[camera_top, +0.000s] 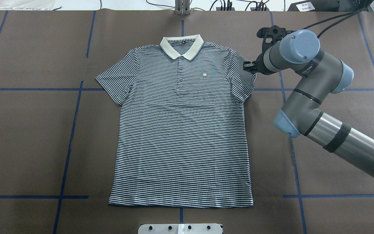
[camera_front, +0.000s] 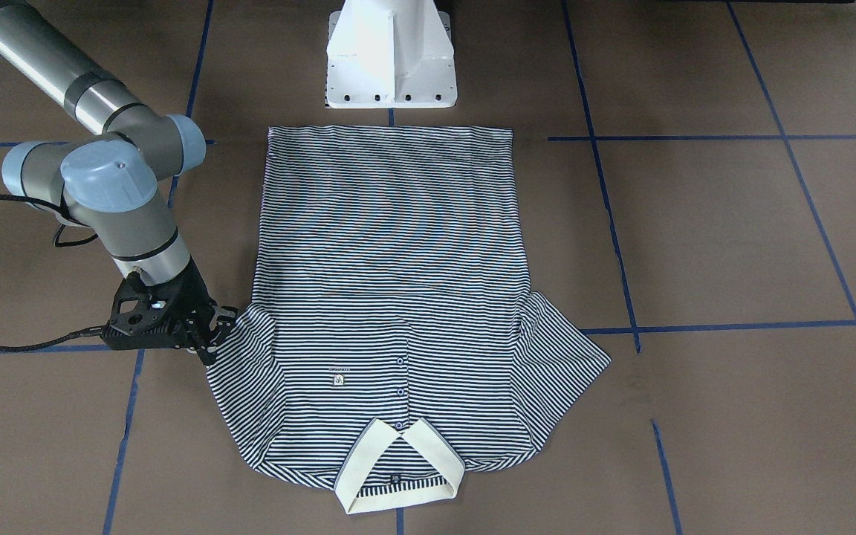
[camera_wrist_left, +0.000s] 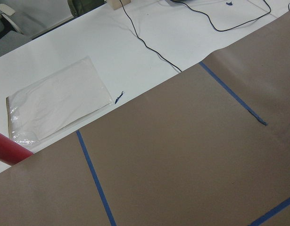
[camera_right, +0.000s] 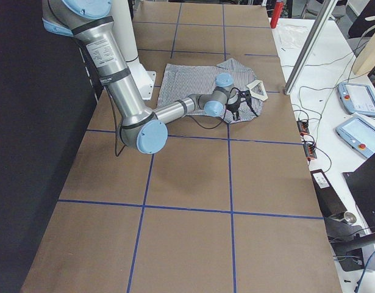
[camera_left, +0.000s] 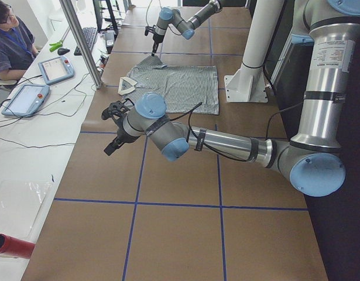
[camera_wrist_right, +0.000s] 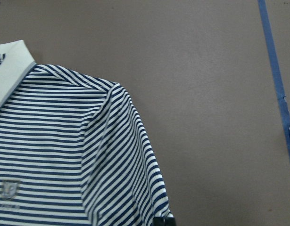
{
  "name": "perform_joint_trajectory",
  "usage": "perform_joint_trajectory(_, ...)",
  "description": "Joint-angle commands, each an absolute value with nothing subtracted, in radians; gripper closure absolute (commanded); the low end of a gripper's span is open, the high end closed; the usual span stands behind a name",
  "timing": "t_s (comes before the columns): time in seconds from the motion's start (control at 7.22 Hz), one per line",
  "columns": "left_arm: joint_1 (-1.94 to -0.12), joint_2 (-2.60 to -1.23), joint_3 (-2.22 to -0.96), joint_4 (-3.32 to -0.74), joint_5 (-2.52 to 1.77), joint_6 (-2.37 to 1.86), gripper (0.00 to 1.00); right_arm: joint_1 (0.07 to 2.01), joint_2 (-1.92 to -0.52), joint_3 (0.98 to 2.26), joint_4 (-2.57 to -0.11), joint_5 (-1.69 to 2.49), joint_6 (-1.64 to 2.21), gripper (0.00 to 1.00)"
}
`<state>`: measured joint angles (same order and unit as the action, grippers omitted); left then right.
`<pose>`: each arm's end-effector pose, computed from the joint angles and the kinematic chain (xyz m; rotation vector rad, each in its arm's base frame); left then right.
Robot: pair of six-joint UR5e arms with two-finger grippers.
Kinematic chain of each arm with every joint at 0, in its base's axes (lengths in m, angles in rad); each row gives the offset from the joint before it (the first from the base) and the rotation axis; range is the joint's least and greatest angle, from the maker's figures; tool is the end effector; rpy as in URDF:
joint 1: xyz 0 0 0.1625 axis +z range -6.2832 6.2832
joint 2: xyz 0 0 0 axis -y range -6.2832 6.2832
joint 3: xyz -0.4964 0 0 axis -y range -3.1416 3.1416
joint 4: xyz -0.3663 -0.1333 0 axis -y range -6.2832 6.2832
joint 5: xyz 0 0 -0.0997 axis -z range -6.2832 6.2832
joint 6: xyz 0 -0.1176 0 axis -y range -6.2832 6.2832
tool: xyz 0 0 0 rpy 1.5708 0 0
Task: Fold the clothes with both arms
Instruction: 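Move the right gripper over the shirt's collar and shoulder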
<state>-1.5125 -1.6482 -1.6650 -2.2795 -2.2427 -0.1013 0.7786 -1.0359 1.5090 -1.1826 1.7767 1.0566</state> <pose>-0.0289 -0.5364 0.5766 0.7926 0.6921 0.2565 -0.4439 -0.5914 0.4220 0.3631 -0.8019 0.1585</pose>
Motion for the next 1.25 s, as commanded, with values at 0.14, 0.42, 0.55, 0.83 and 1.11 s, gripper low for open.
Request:
perform_joint_trajectory(0.14, -1.511, -1.649, -1.664, -2.279, -2.243, -0.101, 0.00, 0.686, -0.815, 1.365, -1.310, 1.639, 1.199, 1.00)
perform_joint_trajectory(0.42, -1.511, -1.649, -1.666, -2.279, -2.243, -0.115, 0.00, 0.673, -0.708, 1.191, -1.278, 1.586, 1.233, 1.00)
perform_joint_trajectory(0.55, -1.511, -1.649, -1.667, -2.279, -2.243, -0.115, 0.00, 0.672, -0.689, 1.151, -1.250, 1.582, 1.244, 1.00)
perform_joint_trajectory(0.83, -1.511, -1.649, -1.667, -2.281, -2.244, -0.112, 0.00, 0.666, -0.670, 1.126, -1.223, 1.574, 1.235, 0.01)
perform_joint_trajectory(1.11, -1.479, -1.658, -1.661, -2.362, -2.241, -0.188, 0.00, 0.724, -0.655, 1.181, -1.232, 1.657, 1.147, 0.00)
